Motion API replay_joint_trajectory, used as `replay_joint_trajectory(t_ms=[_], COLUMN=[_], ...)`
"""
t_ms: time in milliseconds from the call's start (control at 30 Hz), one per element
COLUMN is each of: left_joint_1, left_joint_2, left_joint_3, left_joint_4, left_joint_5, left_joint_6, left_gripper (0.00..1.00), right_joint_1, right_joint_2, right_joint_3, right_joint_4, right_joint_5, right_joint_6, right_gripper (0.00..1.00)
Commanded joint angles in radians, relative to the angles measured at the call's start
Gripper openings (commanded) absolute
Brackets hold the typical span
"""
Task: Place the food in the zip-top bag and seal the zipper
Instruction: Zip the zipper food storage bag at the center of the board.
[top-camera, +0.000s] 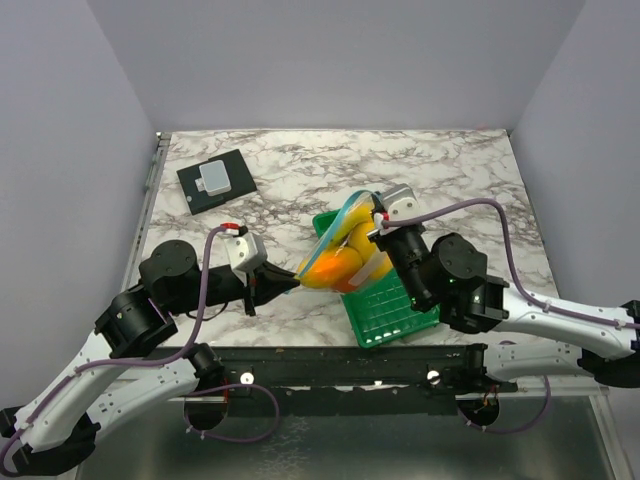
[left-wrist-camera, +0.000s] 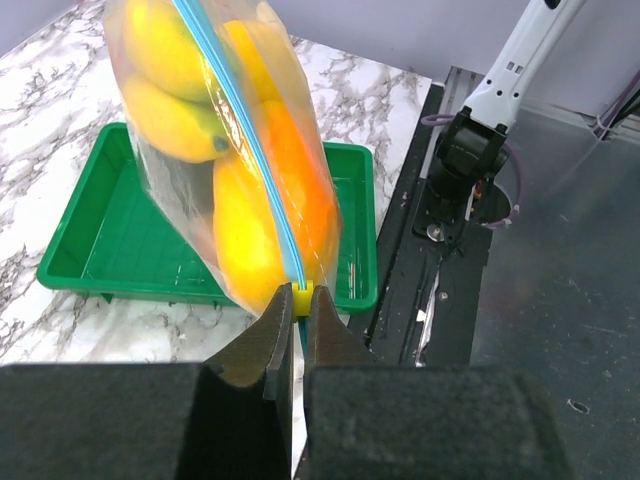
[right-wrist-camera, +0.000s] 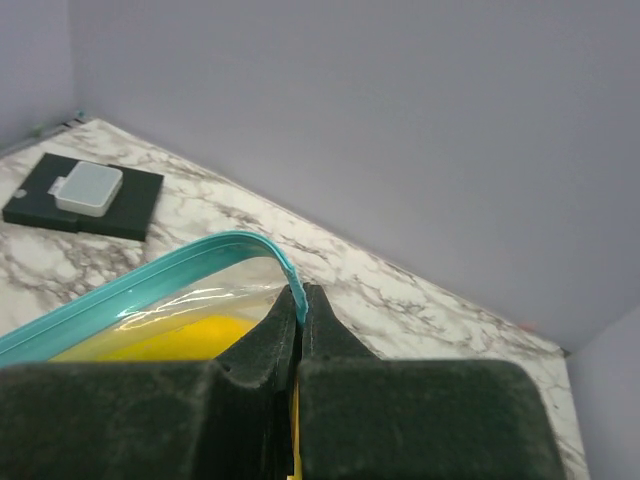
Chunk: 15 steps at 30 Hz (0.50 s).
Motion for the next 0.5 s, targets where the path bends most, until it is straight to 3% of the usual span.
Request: replay_joint_trajectory(t_ms=[0,200,467], left_joint_1=[-0.002,-0.002,-0.002], left_joint_2=[-0.021,-0.036,-0.056], left_joint_3=[-0.014,-0.021,-0.026], left_joint_4=[-0.071,-0.08,-0.089], left_joint_5=[0.024,0.02,-0.002], left_joint_6=[-0.008,-0.015,-0.022], left_gripper=[0.0,0.0,0.01], right_joint_1=[-0.014,-0.022,-0.047], right_joint_2=[0.032,0.073,0.107], right_joint_3=[0.001,-0.015,-0.007], right_joint_4=[0.213,0.348,0.392], right_joint_5=[0.209,0.25,0.273], right_joint_6=[-0.154,-0.272,-0.326], right_gripper=[0.01,0.0,0.01])
